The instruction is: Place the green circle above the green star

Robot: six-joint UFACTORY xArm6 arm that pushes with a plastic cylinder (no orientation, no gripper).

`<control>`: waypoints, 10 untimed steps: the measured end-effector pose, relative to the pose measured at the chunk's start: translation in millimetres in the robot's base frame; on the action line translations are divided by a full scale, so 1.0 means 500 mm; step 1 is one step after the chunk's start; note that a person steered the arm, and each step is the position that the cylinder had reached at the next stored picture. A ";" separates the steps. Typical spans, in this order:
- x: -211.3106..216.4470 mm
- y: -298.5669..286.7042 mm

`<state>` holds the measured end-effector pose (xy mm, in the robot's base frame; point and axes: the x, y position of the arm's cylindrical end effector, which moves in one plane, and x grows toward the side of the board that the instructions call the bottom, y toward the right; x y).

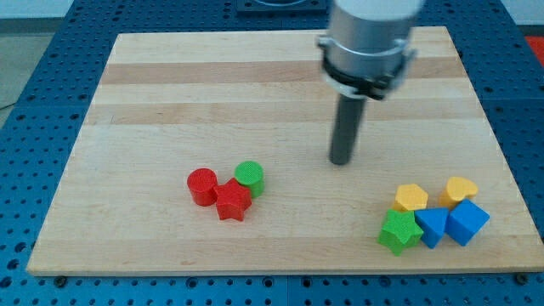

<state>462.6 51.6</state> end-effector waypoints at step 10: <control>0.151 -0.115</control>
<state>538.2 -5.8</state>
